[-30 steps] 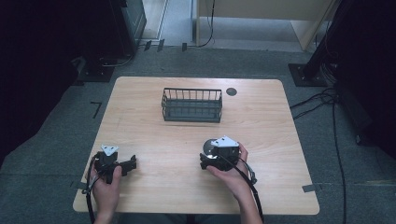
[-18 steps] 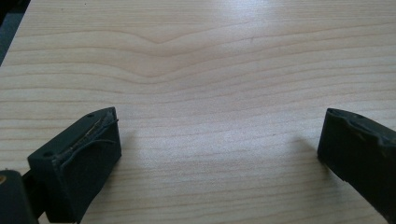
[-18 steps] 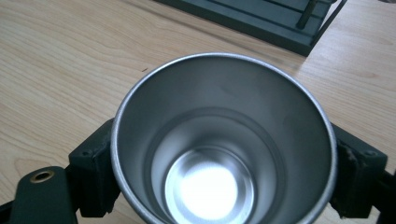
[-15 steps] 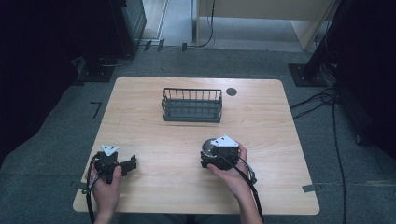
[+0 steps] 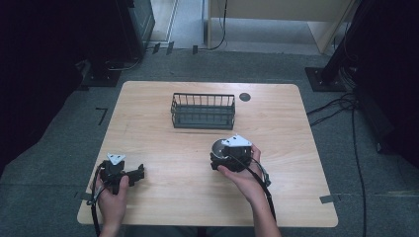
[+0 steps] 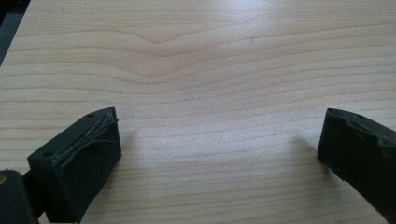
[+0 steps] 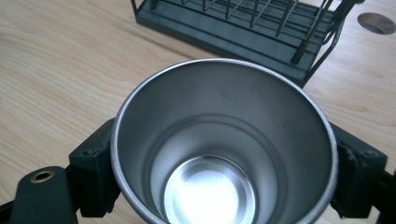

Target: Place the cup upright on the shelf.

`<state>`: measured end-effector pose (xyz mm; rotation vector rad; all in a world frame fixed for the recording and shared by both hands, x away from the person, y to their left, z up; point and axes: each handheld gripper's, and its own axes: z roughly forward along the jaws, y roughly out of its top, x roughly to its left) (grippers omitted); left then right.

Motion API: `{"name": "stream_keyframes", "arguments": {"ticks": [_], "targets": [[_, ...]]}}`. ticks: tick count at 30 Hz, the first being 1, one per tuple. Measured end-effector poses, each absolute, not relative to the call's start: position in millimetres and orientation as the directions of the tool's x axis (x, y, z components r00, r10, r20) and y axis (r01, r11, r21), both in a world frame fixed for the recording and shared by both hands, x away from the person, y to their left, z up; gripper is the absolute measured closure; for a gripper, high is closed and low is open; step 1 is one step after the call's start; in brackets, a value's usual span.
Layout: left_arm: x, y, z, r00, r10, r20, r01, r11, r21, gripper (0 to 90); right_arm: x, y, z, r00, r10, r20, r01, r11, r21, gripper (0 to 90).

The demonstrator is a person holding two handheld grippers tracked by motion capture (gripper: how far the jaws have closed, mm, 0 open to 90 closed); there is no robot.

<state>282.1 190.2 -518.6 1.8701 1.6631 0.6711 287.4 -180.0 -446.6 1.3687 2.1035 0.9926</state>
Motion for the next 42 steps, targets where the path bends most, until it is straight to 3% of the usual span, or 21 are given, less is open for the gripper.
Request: {"name": "stream_keyframes", "arguments": {"ticks": [42], "targets": [[282.2, 190.0, -518.6, 0.11, 0.994, 0.009, 0.722, -0.086, 0.686, 0.0, 380.3, -141.4, -372.5, -0.443, 0.896, -0.023, 0.552, 0.293, 0.781, 14.4]]}}
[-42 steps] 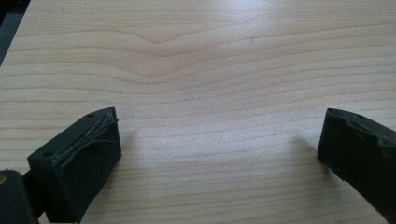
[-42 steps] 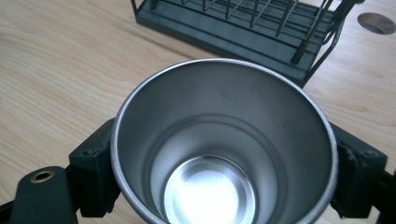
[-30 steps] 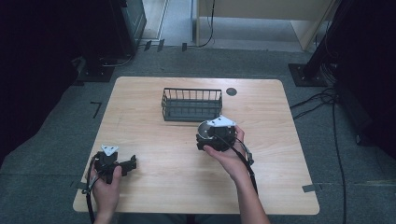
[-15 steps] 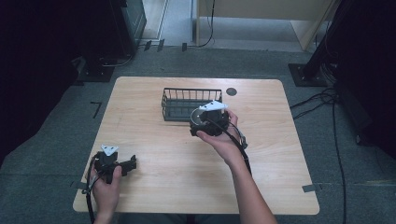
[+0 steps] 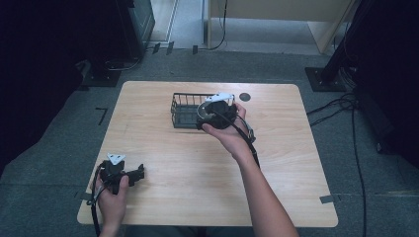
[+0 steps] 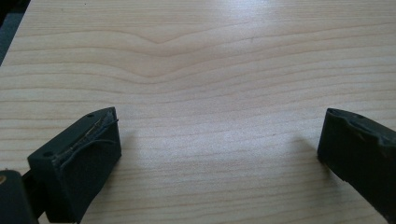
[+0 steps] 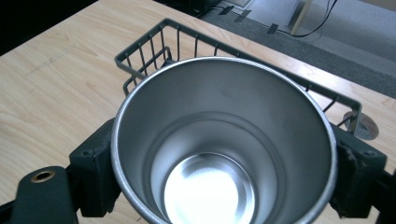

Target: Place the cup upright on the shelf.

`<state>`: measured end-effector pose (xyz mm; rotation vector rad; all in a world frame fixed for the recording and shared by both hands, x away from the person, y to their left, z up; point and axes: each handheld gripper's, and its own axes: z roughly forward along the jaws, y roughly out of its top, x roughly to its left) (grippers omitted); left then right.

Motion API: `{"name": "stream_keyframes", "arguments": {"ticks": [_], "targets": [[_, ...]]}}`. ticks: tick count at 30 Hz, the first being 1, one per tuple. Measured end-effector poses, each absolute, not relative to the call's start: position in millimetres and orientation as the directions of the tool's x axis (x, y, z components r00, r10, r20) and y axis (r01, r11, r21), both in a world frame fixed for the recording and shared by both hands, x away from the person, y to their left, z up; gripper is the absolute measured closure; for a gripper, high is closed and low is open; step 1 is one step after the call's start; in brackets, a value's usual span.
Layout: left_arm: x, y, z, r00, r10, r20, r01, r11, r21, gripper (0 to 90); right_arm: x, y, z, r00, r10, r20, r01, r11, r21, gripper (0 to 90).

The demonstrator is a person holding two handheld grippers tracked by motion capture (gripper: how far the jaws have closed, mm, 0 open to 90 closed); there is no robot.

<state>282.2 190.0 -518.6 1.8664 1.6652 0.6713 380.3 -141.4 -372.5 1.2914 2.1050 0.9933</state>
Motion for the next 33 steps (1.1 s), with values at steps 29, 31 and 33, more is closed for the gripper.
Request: {"name": "stream_keyframes", "arguments": {"ticks": [29, 31, 33], "targets": [[282.2, 190.0, -518.6, 0.11, 0.994, 0.008, 0.722, -0.086, 0.686, 0.0, 463.1, -149.1, -371.4, -0.289, 0.956, -0.045, 0.575, 0.211, 0.79, 14.4], [282.1, 190.1, -518.5, 0.112, 0.994, 0.01, 0.723, -0.088, 0.685, 0.0, 466.5, -149.1, -376.6, -0.281, 0.958, -0.054, 0.583, 0.215, 0.783, 14.4], [282.2, 190.0, -518.6, 0.11, 0.994, 0.009, 0.722, -0.086, 0.686, 0.0, 468.6, -148.4, -380.8, -0.274, 0.96, -0.055, 0.593, 0.213, 0.777, 14.4]]}}
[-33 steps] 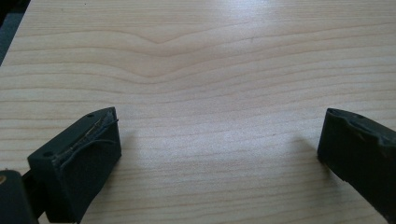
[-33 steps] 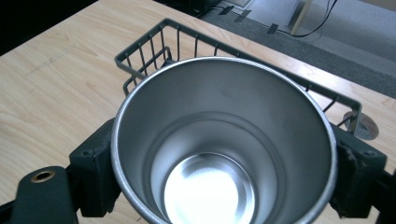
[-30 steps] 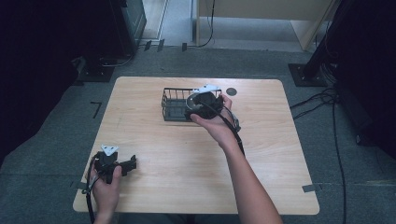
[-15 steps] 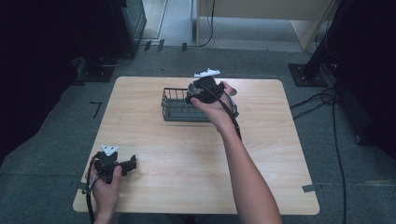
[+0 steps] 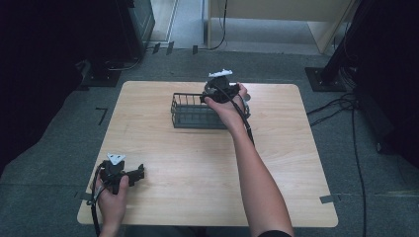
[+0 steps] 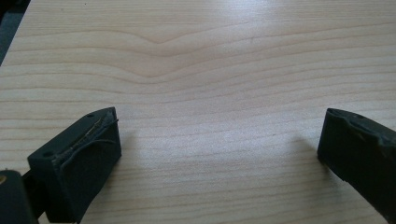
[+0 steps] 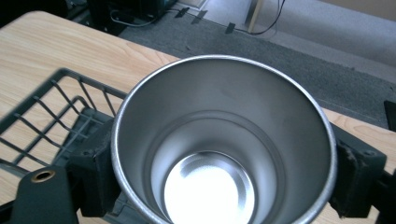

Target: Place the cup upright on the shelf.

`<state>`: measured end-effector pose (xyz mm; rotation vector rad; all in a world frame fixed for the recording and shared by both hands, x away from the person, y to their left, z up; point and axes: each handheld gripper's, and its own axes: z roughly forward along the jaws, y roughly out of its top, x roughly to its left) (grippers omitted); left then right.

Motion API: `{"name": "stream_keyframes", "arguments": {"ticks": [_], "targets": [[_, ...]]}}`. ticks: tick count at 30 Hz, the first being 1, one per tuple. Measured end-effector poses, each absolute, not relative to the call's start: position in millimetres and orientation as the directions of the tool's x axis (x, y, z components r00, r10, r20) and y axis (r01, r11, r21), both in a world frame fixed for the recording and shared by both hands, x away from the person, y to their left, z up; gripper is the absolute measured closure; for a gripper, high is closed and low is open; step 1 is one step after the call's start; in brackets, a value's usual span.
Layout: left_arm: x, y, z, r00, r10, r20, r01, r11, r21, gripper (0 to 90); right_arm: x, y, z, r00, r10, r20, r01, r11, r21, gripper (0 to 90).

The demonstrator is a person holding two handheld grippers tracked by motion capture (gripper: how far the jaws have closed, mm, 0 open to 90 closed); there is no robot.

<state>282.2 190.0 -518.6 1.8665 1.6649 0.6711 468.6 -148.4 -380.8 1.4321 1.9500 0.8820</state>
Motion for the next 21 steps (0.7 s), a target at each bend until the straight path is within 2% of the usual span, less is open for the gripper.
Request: {"name": "stream_keyframes", "arguments": {"ticks": [21], "targets": [[282.1, 190.1, -518.5, 0.112, 0.994, 0.01, 0.723, -0.088, 0.685, 0.0, 473.7, -146.2, -417.3, -0.271, 0.962, -0.019, 0.662, 0.2, 0.722, 13.6]]}}
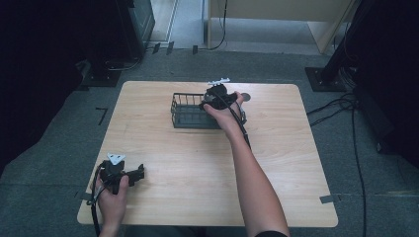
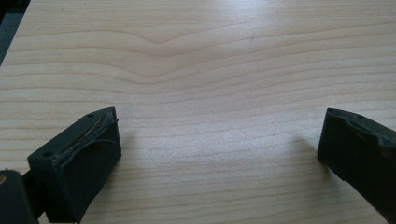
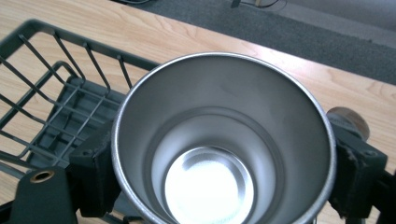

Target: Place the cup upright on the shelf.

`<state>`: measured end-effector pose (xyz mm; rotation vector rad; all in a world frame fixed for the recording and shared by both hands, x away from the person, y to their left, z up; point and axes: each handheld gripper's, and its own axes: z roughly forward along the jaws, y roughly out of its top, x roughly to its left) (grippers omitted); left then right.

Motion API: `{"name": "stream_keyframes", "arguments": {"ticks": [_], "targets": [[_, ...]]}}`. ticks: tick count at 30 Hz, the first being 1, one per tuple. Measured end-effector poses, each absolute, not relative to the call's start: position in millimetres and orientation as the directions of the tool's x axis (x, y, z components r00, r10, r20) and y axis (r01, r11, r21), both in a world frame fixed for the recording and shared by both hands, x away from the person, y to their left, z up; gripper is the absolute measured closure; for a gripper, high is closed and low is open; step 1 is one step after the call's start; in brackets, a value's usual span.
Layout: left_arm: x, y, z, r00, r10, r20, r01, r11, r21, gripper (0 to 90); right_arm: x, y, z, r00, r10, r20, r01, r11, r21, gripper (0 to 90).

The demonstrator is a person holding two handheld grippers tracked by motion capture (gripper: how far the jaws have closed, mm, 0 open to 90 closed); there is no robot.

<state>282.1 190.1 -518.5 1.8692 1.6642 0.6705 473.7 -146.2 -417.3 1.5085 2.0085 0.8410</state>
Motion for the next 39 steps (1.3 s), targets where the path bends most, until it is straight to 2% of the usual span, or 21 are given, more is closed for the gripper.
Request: {"name": "stream_keyframes", "arguments": {"ticks": [7, 10, 24, 39], "targets": [[282.1, 190.1, -518.5, 0.112, 0.994, 0.01, 0.723, -0.088, 0.685, 0.0, 471.7, -149.8, -415.9, -0.299, 0.954, 0.031, 0.683, 0.192, 0.704, 3.6], [282.2, 190.0, -518.6, 0.111, 0.994, 0.009, 0.723, -0.087, 0.686, 0.0, 469.5, -152.7, -412.2, -0.3, 0.953, 0.03, 0.68, 0.192, 0.708, 2.1], [282.1, 190.0, -518.6, 0.111, 0.994, 0.009, 0.723, -0.087, 0.686, 0.0, 447.5, -167.4, -391.7, -0.309, 0.951, 0.023, 0.644, 0.191, 0.741, 2.0], [282.1, 190.0, -518.6, 0.111, 0.994, 0.01, 0.723, -0.087, 0.686, 0.0, 423.7, -190.1, -392.4, -0.303, 0.953, 0.015, 0.63, 0.188, 0.753, 2.0]]}}
